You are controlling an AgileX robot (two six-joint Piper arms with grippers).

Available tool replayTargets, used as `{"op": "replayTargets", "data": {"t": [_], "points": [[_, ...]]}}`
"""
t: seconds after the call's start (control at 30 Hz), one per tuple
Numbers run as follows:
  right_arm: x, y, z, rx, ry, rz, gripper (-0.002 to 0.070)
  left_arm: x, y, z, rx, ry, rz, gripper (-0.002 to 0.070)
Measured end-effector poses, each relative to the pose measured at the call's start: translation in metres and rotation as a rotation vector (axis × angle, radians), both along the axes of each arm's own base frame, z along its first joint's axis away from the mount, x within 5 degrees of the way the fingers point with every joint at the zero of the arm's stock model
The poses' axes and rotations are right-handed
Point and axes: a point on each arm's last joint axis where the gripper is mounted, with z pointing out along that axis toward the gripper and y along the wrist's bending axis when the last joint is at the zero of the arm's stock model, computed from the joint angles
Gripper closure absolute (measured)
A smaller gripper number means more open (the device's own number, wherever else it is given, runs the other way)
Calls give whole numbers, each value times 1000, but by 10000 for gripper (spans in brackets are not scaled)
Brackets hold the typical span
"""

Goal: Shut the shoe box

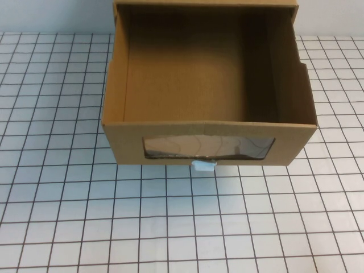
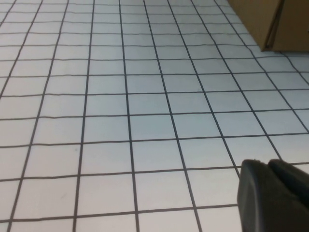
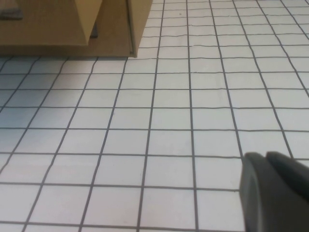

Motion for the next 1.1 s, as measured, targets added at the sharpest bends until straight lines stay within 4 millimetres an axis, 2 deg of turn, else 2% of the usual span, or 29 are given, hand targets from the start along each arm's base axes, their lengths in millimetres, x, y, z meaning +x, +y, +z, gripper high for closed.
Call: {"op": "replayTargets", "data": {"t": [0.4,0.6,0.83,1.0,1.1], "points": [[0,0,0,6,0,0,690,1,3,2,119,-41,-2,680],[1,-1,5,13,-57,-16,690,3,3,9,101,-114,3,680],[3,-11,38,100,-413,-132,690,5,3,33,-16,-371,32,680],[-5,-22,63,150,-707,-241,690,2,4,54,-56,-601,51,680],[-9,-26,70,163,-798,-276,690,0,5,59,-62,-656,55,680]]}}
